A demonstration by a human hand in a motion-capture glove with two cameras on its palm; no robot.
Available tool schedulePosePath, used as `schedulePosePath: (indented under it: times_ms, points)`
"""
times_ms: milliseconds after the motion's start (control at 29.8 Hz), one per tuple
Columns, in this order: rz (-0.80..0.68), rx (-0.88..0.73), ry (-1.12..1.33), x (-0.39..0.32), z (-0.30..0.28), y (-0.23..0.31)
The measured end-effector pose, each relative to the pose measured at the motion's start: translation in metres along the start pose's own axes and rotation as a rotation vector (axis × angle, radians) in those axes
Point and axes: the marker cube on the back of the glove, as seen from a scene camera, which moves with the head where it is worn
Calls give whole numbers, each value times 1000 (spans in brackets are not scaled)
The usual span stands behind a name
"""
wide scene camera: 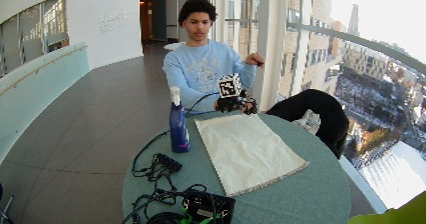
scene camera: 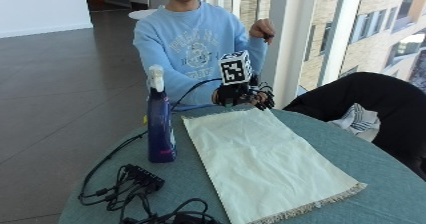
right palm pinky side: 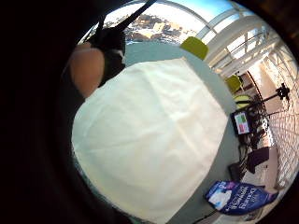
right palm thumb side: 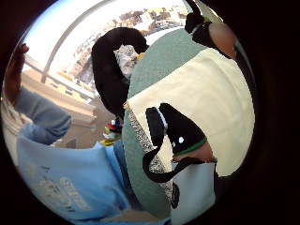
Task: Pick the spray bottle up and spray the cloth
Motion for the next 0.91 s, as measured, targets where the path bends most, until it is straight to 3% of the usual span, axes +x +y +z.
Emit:
schedulePosePath:
  times_ms: [302, 906]
  points:
    - [-30, -43, 19, 4, 11, -5]
    - [89, -122, -2, 39, -2, 26]
